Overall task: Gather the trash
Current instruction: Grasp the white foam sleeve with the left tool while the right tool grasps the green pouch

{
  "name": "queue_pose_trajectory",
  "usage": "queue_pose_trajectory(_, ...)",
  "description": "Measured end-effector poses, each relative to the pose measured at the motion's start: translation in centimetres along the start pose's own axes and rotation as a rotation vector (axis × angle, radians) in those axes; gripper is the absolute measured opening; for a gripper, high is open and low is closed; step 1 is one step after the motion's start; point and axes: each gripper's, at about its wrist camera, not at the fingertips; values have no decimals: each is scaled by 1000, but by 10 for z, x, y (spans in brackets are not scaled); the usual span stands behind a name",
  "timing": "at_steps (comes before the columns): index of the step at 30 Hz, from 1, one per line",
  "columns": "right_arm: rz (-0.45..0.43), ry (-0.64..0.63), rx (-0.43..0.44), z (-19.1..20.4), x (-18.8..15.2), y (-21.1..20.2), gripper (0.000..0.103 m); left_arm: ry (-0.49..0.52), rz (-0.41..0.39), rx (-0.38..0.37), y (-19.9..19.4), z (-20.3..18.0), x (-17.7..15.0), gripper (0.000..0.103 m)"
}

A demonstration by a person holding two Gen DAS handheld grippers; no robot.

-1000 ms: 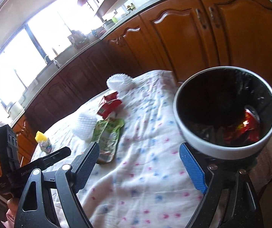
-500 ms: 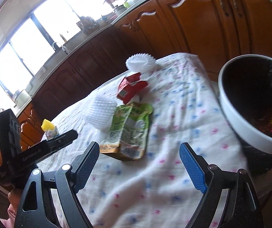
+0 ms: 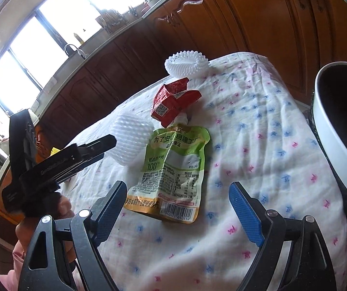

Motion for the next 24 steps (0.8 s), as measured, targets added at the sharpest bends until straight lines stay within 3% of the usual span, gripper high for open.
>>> queue_pose_trajectory(5,19,-4,3,0,7,14,88,-28,30,-21,25,7,9,62)
queue_pose_trajectory(7,27,-4,12,1,9,19,88,-46,49,-43,29,11,10,35)
queue_pose_trajectory(12,46,-23,19,6,10,31,86,-40,52,-56,27,11,8,16)
queue_pose_trajectory(13,42,-30,17,8,10,32,77,-40,51,-59,25,12,6,15)
queue_pose_trajectory(14,46,-38,13,9,9,32,55,-45,47,-61,22,14,5,14)
queue_pose_trajectory(15,55,-38,13,9,9,33,43,-47,45,-64,20,15,4,13)
queue_pose_trajectory(24,33,-40,26,10,-1,15,38,-82,2,-66,-15,28,-9,11)
Point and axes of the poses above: each gripper's, at about its wrist camera, not at the fingertips, and y roughly the way its jaws point, z to its left, x to its top, and after that the axes turned 11 degrees about -y, right-handed
